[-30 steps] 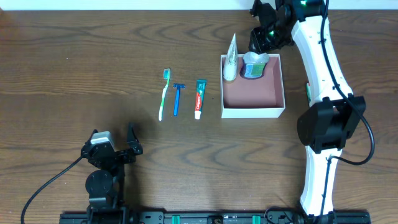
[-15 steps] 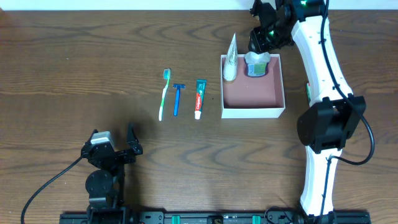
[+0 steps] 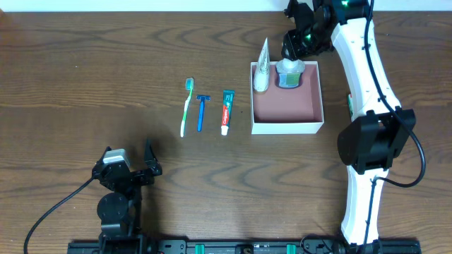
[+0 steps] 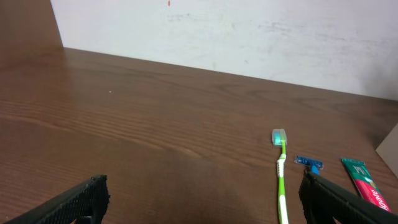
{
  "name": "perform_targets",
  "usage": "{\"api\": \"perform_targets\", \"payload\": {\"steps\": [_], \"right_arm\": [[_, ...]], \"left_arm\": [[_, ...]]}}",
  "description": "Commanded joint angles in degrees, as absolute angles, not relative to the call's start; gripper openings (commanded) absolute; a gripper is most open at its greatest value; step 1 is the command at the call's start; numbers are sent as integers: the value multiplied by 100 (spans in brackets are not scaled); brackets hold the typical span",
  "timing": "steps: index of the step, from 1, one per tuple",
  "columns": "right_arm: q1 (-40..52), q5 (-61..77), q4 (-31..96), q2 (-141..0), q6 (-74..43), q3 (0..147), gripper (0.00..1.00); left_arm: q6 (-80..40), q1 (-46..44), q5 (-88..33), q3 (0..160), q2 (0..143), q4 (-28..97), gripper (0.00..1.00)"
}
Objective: Pack container
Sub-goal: 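Release the pump bottle inside the box with the right gripper, then move the right gripper right over the green Dettol soap box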
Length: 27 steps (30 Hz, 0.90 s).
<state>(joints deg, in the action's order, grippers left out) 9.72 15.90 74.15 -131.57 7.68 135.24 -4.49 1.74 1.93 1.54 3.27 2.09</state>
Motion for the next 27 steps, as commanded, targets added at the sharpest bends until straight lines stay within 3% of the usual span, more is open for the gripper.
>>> {"api": "perform_targets", "payload": {"steps": [1, 17, 27], "right_arm": [[1009, 1737, 7389, -13063, 683, 13594, 41], [808, 1096, 7035, -12787, 309, 13948, 57], [64, 650, 8211, -12073, 421, 14851, 88]], "left_arm": [[-454, 196, 346, 23, 325, 401, 98], [-454, 196, 346, 23, 325, 401, 98], [-454, 196, 346, 23, 325, 401, 98]]}}
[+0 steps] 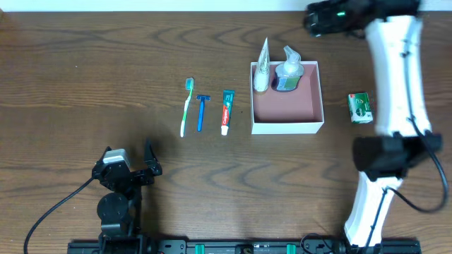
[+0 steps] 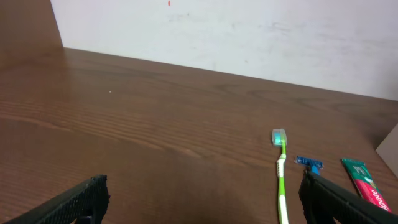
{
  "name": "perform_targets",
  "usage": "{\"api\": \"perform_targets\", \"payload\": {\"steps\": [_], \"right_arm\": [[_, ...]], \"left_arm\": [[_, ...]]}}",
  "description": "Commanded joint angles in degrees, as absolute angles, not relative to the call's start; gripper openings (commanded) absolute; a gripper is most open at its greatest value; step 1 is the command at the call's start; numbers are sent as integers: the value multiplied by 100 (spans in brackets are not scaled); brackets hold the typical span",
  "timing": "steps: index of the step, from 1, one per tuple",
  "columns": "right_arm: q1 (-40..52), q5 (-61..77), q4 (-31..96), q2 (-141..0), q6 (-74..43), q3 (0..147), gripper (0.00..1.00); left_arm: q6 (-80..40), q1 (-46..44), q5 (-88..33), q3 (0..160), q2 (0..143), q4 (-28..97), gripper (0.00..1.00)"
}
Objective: Pack container
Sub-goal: 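Move the right gripper right over the green Dettol soap box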
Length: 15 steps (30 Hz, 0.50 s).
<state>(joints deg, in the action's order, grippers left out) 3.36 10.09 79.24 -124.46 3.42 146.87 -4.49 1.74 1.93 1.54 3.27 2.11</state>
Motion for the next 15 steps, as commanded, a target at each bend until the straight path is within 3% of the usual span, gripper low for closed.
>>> {"api": "perform_targets", "payload": {"steps": [1, 6, 9, 15], "right_arm": [[-49, 552, 8493, -12040, 526, 14851, 88], [-561, 377, 9732, -12057, 871, 14761, 94], [-799, 279, 9732, -12011, 834, 14379, 99], [-1096, 279, 9317, -12014, 1100, 13111, 99]], "left_arm": [[-454, 196, 346, 23, 325, 401, 98], [-454, 196, 346, 23, 325, 401, 98], [-454, 196, 346, 23, 325, 401, 98], [-454, 196, 346, 23, 325, 401, 98]]}}
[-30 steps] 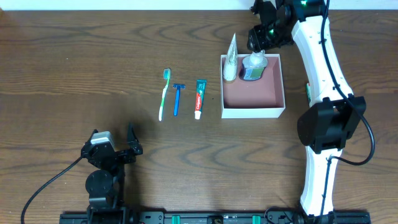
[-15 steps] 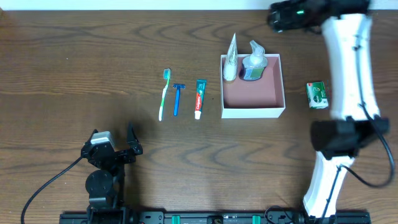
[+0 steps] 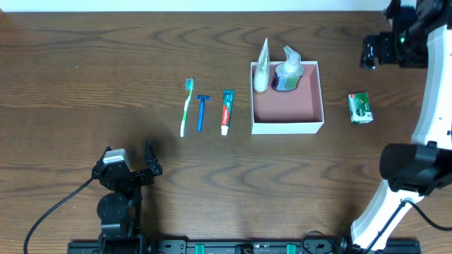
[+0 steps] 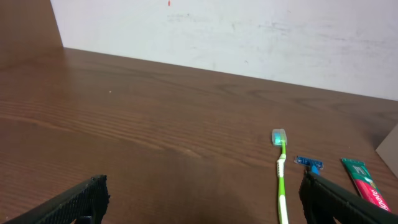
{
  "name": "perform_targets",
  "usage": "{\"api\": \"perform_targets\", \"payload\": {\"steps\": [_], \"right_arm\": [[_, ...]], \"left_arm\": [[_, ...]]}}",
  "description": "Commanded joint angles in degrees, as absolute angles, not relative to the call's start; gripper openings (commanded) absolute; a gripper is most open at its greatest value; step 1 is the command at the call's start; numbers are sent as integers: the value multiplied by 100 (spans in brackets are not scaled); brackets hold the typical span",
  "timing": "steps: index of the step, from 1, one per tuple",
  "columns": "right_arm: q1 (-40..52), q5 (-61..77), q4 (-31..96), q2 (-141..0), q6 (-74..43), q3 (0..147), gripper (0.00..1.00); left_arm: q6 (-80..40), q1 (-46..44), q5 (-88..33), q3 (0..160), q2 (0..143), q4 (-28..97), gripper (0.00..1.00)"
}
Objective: Pack container
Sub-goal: 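Move the right gripper right over the green Dettol soap box, then lower and close the right gripper on the Dettol soap box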
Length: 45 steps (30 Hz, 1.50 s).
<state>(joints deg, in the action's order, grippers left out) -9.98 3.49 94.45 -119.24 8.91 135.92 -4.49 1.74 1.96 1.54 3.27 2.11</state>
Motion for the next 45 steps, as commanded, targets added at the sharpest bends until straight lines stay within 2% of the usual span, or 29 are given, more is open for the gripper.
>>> {"api": "perform_targets", "payload": {"steps": [1, 9, 20, 36, 45], "right_arm": [[-1120, 279, 9172, -12014, 1105, 12860, 99], [-1135, -62, 7953, -12014, 1260, 10997, 99], [-1221, -97, 6388, -12014, 1697, 9487, 99], [-1249, -110, 5332, -12202, 1577, 8969, 99], [-1260, -108, 5253, -12206, 1568, 8912, 99]], "left_arm": [[-454, 196, 346, 23, 325, 401, 98], [-454, 196, 346, 23, 325, 401, 98], [-454, 196, 346, 23, 325, 401, 98], [-454, 196, 346, 23, 325, 401, 98], [-454, 196, 346, 23, 325, 401, 98]]}}
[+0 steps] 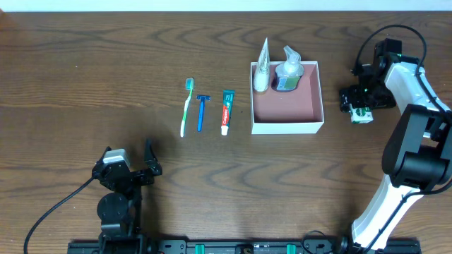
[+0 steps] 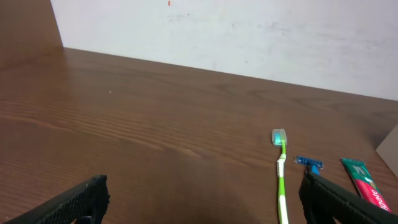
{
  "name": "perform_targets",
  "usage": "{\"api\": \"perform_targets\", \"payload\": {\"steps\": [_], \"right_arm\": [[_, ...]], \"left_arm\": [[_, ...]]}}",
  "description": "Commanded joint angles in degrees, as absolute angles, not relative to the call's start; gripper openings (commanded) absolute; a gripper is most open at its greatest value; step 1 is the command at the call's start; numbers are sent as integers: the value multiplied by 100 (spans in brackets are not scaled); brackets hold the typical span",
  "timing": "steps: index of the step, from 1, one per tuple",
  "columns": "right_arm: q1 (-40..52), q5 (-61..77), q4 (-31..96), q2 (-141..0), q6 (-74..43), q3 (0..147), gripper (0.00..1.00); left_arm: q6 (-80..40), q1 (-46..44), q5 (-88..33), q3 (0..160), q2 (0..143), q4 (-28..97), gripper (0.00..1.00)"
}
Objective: Pack container
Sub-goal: 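Lower and close the right gripper on the Dettol soap box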
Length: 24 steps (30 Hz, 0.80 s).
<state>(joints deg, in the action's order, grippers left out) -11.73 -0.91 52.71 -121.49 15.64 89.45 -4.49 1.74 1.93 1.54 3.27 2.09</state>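
The white box with a pink floor (image 1: 287,106) holds a pale tube (image 1: 262,67) and a clear bottle (image 1: 288,74) against its back wall. A green soap pack (image 1: 362,116) lies right of the box. My right gripper (image 1: 361,97) is low over the pack's far end and looks open. It hides part of the pack. A green toothbrush (image 1: 186,106) (image 2: 281,168), a blue razor (image 1: 202,111) (image 2: 309,163) and a toothpaste tube (image 1: 227,111) (image 2: 364,180) lie side by side left of the box. My left gripper (image 1: 128,152) (image 2: 205,205) rests open and empty near the front.
The brown wooden table (image 1: 85,70) meets a white wall at the back. The right arm's base stands at the front right (image 1: 381,204). A cable (image 1: 56,208) trails from the left arm's base.
My right gripper has come from the table's back right corner down onto the far end of the green soap pack. The left arm and every item on the table are where they were.
At first my right gripper was at the bottle in the back of the box. It then stood clear behind the box, with the bottle left standing inside. After that it was at the far right rear of the table, and it is now over the green soap pack.
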Motion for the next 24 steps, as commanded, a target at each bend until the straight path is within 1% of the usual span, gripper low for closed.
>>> {"api": "perform_targets", "payload": {"steps": [1, 10, 24], "right_arm": [[-1262, -106, 5249, -12206, 1568, 8912, 98], [-1337, 45, 5251, -12234, 1481, 8903, 99], [-1409, 113, 5247, -12337, 1459, 8901, 98]], "left_arm": [[-454, 196, 346, 23, 325, 401, 98], [-454, 196, 346, 23, 325, 401, 98], [-454, 196, 346, 23, 325, 401, 98]]}}
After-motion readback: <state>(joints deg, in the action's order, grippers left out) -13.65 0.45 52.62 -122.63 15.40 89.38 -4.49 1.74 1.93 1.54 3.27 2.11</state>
